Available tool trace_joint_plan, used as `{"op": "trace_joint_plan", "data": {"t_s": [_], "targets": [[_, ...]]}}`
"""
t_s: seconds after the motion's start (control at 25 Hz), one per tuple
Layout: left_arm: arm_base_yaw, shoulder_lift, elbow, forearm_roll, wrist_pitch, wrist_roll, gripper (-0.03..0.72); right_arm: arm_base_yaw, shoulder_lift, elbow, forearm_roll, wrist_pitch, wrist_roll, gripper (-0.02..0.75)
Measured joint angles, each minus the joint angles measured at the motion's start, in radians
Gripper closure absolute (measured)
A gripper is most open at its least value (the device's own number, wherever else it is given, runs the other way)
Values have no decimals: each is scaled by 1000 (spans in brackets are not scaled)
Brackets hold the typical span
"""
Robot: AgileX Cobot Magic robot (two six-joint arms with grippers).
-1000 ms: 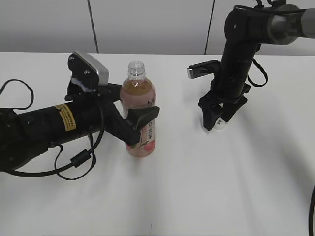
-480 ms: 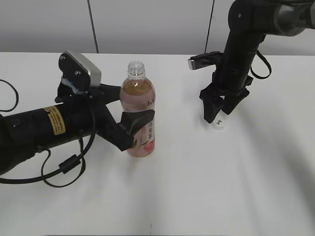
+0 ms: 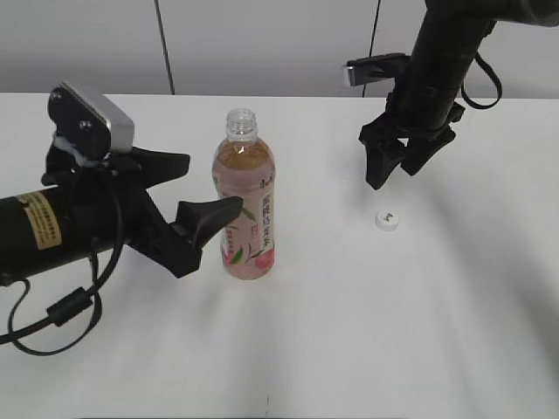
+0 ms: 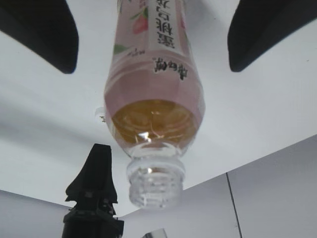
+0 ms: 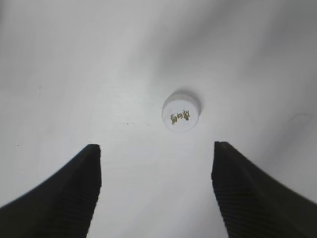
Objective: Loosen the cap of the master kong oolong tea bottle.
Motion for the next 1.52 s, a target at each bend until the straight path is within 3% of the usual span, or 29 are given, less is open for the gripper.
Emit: {"op": "trace_joint_plan", "data": {"t_s": [0.56, 0.76, 0.96, 1.08, 1.32, 1.52], "targets": [[0, -456, 5, -5, 498, -181, 165, 0, -208, 6, 2, 0, 141, 213], [0, -592, -2, -27, 707, -191, 174, 0, -303, 76, 1, 0, 149, 220], [0, -671, -104, -104, 1011, -188, 175, 0, -392, 206, -2, 0, 152, 237], [0, -688, -185, -193, 1181, -101, 183, 0, -441, 293, -3, 1, 152, 237], [0, -698, -275, -531, 1426, 214, 187, 0, -580, 447, -4, 0, 153, 237], [0, -785, -280, -591, 1562, 258, 189, 0, -776, 570, -9, 0, 160, 239]]}}
